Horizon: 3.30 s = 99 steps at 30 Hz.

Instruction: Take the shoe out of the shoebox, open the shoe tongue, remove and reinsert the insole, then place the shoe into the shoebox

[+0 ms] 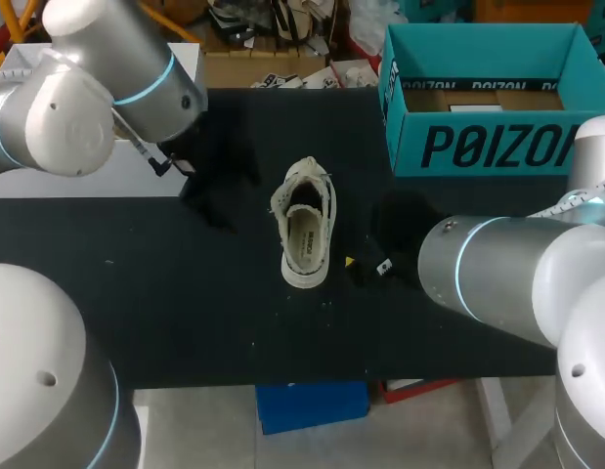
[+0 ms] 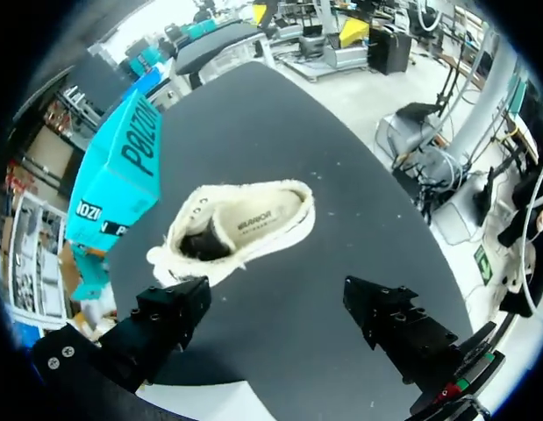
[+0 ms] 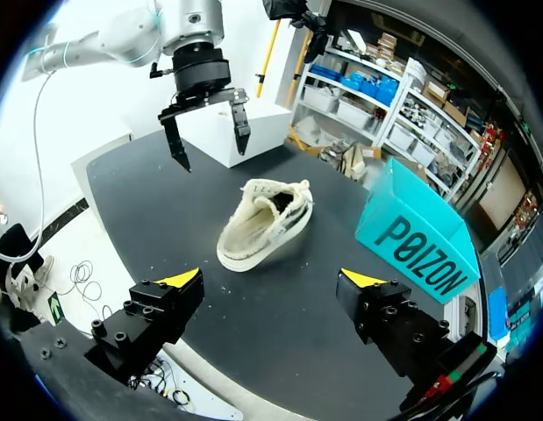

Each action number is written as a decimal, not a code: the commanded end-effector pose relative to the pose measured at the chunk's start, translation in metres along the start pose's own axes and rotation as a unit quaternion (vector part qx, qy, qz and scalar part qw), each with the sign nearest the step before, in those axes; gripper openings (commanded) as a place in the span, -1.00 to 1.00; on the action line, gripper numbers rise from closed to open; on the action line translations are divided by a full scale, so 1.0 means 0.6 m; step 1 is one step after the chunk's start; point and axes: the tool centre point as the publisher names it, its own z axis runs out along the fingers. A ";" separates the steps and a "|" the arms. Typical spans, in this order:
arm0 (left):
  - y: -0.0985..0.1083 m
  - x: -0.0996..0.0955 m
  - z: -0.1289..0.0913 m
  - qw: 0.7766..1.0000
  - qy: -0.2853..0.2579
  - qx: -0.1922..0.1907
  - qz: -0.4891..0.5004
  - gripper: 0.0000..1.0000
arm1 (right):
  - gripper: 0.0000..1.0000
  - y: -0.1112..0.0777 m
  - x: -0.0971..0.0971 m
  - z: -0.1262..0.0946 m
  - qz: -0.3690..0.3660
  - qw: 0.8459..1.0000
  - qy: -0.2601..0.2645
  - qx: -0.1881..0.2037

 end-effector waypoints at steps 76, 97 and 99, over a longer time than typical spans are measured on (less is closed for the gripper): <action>-0.009 -0.093 0.117 0.766 0.047 -0.022 0.641 0.04 | 1.00 -0.010 0.005 -0.010 0.000 1.000 -0.002 -0.007; 0.008 -0.098 0.190 0.808 0.058 -0.060 0.583 -0.04 | 1.00 -0.010 0.005 -0.010 0.000 1.000 -0.002 -0.007; 0.010 -0.097 0.195 0.811 0.058 -0.062 0.579 -0.04 | 1.00 -0.010 0.005 -0.010 0.000 1.000 -0.002 -0.007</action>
